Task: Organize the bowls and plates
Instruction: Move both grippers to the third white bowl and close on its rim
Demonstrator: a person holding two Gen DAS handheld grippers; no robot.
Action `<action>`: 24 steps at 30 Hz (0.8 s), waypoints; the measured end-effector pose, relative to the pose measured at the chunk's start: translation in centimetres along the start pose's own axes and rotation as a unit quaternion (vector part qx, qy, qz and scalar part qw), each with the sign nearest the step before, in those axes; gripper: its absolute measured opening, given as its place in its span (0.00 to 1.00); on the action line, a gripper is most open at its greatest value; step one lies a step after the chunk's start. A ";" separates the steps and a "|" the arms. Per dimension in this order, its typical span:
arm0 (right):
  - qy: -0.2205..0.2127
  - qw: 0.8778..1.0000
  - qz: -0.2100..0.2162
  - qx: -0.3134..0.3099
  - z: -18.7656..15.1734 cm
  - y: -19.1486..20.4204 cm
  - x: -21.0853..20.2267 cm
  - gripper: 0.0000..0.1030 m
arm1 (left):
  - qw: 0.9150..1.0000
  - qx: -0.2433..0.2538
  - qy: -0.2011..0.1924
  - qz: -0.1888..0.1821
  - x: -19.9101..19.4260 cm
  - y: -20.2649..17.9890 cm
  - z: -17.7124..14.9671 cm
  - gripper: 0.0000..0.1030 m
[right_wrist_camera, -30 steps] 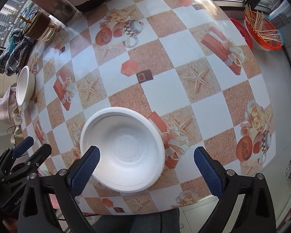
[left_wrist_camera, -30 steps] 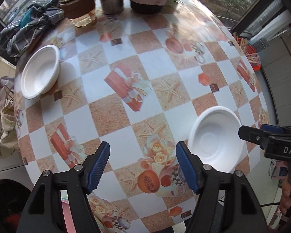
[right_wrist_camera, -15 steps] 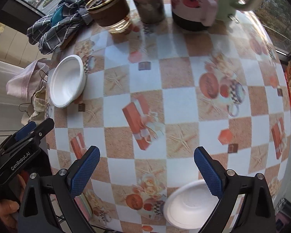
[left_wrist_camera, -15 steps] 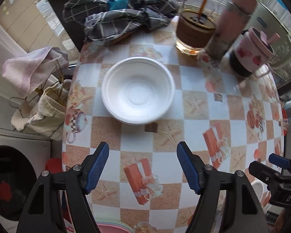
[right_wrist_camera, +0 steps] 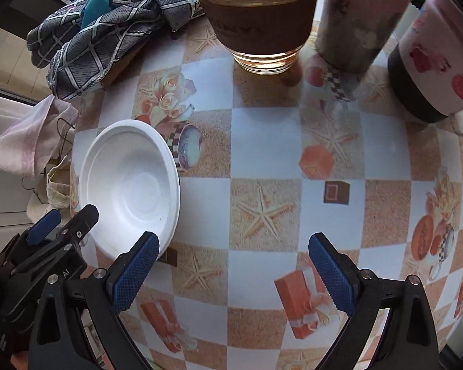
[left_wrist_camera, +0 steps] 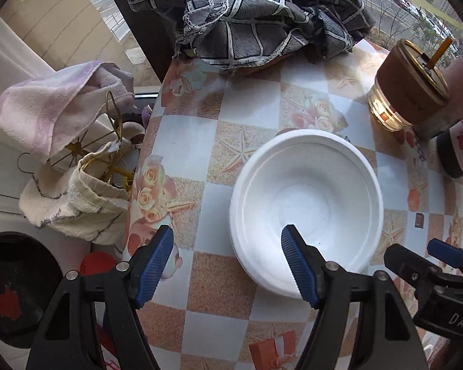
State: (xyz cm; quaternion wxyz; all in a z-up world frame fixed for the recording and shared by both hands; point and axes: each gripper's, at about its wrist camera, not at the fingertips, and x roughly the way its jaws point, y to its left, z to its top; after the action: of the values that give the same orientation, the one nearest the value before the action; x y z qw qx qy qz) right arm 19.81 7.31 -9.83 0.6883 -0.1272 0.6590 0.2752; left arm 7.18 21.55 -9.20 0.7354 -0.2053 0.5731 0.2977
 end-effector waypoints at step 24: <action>0.034 0.997 0.044 -0.050 1.4 3.7 4.7 0.14 | 0.997 0.052 0.058 -0.023 4.0 -2.6 0.6 0.34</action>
State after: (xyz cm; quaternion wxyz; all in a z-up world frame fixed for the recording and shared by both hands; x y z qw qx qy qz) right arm 18.90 12.10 -13.59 0.6459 -0.1417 0.6721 0.3332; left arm 10.09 20.82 -12.99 0.7173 -0.1969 0.6245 0.2382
